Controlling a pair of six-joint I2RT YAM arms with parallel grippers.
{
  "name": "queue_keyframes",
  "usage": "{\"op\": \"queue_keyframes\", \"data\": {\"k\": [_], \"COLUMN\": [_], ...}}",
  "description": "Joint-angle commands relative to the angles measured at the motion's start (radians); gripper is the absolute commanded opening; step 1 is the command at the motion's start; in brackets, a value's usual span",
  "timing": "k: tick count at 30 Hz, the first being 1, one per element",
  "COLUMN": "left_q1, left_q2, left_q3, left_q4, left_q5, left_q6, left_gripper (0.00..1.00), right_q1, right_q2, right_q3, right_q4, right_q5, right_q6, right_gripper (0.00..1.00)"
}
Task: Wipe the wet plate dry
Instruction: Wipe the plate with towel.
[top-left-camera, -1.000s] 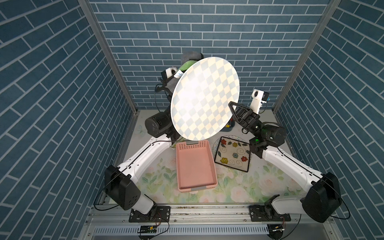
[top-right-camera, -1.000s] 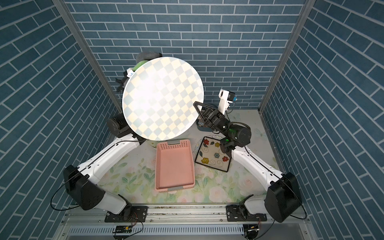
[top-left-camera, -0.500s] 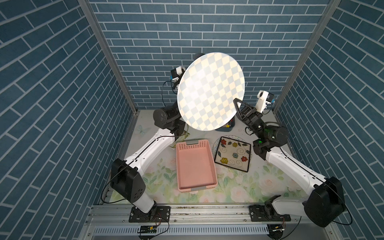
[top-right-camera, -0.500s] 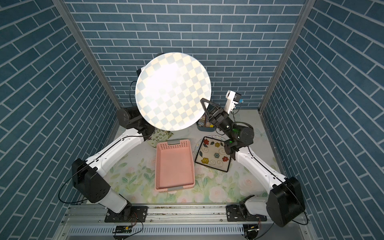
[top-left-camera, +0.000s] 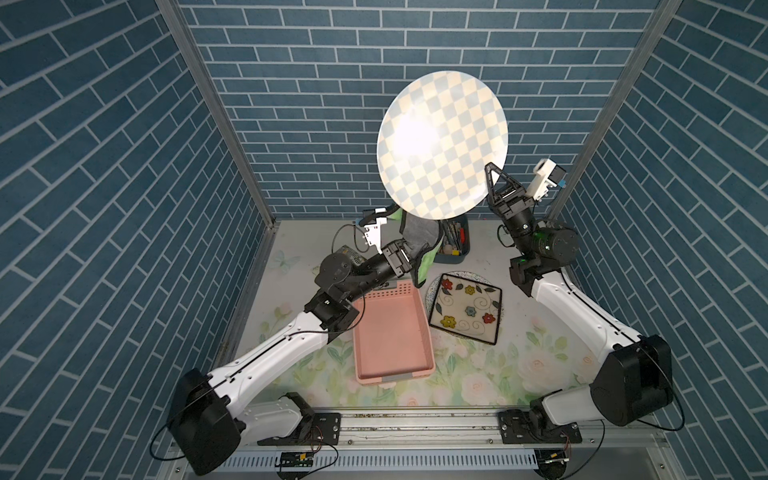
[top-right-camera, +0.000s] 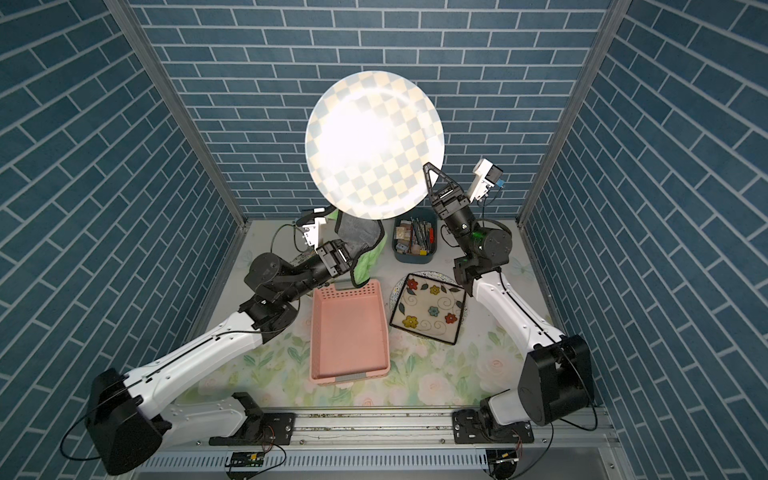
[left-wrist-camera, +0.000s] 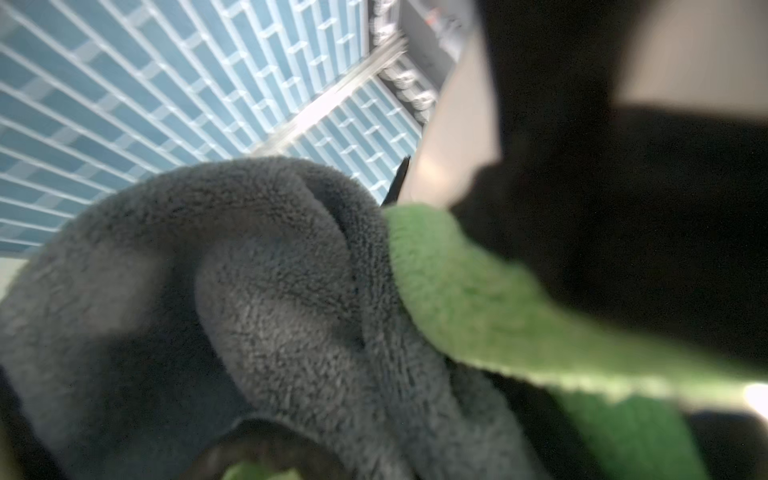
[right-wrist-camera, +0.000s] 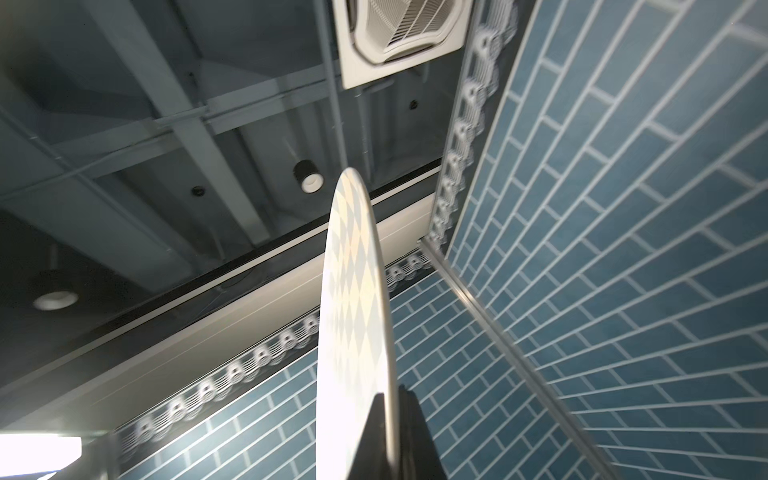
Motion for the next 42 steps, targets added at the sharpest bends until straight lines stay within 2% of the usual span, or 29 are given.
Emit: {"op": "queue_keyframes", "data": {"k": [1, 6, 10, 14, 17, 21, 22, 25, 26, 29, 31, 33, 36, 39, 40, 42], "left_q1": [-0.011, -0.013, -0.013, -0.008, 0.029, 0.099, 0.102, 0.068, 0.036, -0.007, 0.034, 0.114, 0.16, 0.104, 0.054, -0.037], "left_q2": [-0.088, -0.016, 0.103, 0.199, 0.245, 0.303, 0.326, 0.389, 0.407, 0.42, 0.397, 0.374, 0.374, 0.44, 0.464, 0.509], "left_q3": [0.046, 0.187, 0.304, 0.415, 0.496, 0.593, 0.616, 0.633, 0.627, 0.57, 0.547, 0.55, 0.597, 0.666, 0.686, 0.688], "left_q4": [-0.323, -0.564, -0.609, -0.688, -0.723, -0.786, -0.795, -0.817, -0.83, -0.832, -0.825, -0.828, -0.83, -0.86, -0.886, -0.928], "left_q5": [-0.239, -0.488, -0.593, -0.822, -0.873, -0.76, -0.707, -0.439, -0.4, -0.416, -0.468, -0.475, -0.431, -0.204, -0.18, -0.216], "left_q6": [0.298, 0.469, 0.56, 0.613, 0.65, 0.677, 0.71, 0.792, 0.813, 0.78, 0.721, 0.665, 0.724, 0.844, 0.884, 0.924], "left_gripper": [0.0, 0.0, 0.0, 0.0, 0.0, 0.0, 0.0, 0.0, 0.0, 0.0, 0.0, 0.0, 0.0, 0.0, 0.0, 0.0], "right_q1": [-0.009, 0.033, 0.082, 0.142, 0.218, 0.316, 0.322, 0.312, 0.296, 0.227, 0.195, 0.191, 0.232, 0.255, 0.255, 0.247], "right_q2": [-0.065, -0.112, -0.122, -0.137, -0.148, -0.154, -0.152, -0.146, -0.142, -0.141, -0.16, -0.194, -0.227, -0.22, -0.21, -0.186], "right_q3": [-0.019, -0.046, -0.043, -0.058, -0.098, -0.14, -0.132, -0.065, -0.036, 0.007, -0.01, -0.052, -0.126, -0.16, -0.15, -0.106], "right_q4": [-0.14, -0.297, -0.328, -0.336, -0.334, -0.302, -0.297, -0.299, -0.304, -0.299, -0.304, -0.333, -0.347, -0.309, -0.288, -0.28], "right_q5": [0.073, 0.098, 0.099, 0.082, 0.059, 0.036, 0.03, 0.036, 0.036, 0.027, 0.027, 0.028, 0.026, 0.05, 0.054, 0.055], "right_q6": [-0.126, -0.258, -0.317, -0.357, -0.378, -0.382, -0.379, -0.377, -0.375, -0.345, -0.339, -0.353, -0.363, -0.342, -0.334, -0.335], "right_gripper": [0.0, 0.0, 0.0, 0.0, 0.0, 0.0, 0.0, 0.0, 0.0, 0.0, 0.0, 0.0, 0.0, 0.0, 0.0, 0.0]}}
